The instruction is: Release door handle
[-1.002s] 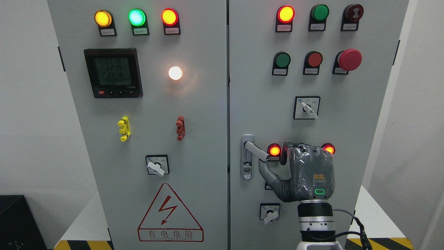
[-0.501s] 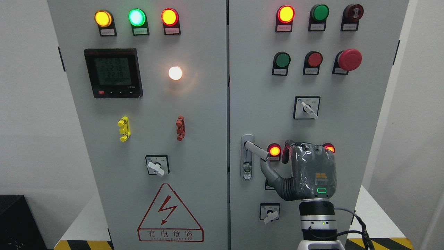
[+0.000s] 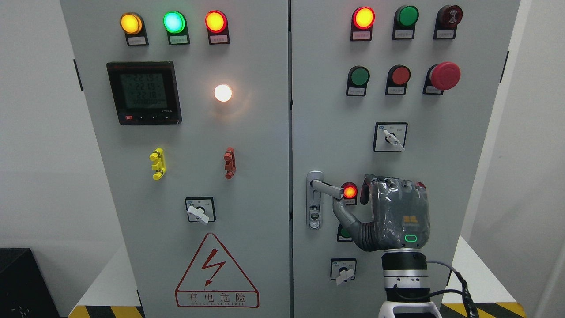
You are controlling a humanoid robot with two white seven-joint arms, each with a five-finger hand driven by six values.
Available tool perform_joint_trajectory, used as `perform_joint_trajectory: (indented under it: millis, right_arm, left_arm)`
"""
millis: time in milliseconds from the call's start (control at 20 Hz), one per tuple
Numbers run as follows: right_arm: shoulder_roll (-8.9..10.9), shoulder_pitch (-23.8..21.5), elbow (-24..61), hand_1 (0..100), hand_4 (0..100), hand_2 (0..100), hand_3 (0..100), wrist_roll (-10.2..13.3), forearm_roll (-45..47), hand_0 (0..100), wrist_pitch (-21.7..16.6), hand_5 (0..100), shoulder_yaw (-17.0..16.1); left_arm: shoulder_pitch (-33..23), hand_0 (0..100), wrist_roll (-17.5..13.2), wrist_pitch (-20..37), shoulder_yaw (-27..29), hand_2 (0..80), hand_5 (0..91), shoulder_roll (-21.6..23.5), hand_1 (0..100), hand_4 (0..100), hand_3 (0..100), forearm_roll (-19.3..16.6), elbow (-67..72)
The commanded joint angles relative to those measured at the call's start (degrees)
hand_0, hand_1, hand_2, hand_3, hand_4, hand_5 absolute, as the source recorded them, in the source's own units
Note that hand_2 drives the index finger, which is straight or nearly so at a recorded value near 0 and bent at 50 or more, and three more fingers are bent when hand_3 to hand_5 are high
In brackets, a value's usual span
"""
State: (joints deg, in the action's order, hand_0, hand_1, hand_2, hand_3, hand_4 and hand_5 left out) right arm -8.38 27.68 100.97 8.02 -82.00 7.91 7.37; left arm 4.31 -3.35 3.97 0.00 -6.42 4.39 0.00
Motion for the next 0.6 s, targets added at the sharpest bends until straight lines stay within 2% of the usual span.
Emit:
perform_joint_trajectory:
  millis: [0, 351, 551]
  right_arm:
    - [-0.06, 0.18, 0.11, 36, 98, 78, 100, 0.15, 0.00, 30, -0.09, 92, -0.08]
    - [0.03, -0.52, 0.20, 36, 98, 78, 100, 0.33, 0.00, 30, -0.35, 92, 0.10]
    - [0.03, -2.36, 1.60, 36, 98, 79, 100, 0.33, 0.00, 30, -0.61, 92, 0.19]
  left_arm:
    - [0.00, 0, 0.01, -0.01, -1.23, 2.3, 0.0, 0.00, 0, 1, 9, 0.00, -1.14]
    - [0.00, 0, 0.01, -0.01, -1.23, 2.3, 0.0, 0.00, 0, 1, 9, 0.00, -1.14]
    - [0.00, 0, 0.01, -0.01, -1.23, 2.2, 0.0, 0.00, 0, 1, 9, 0.00, -1.14]
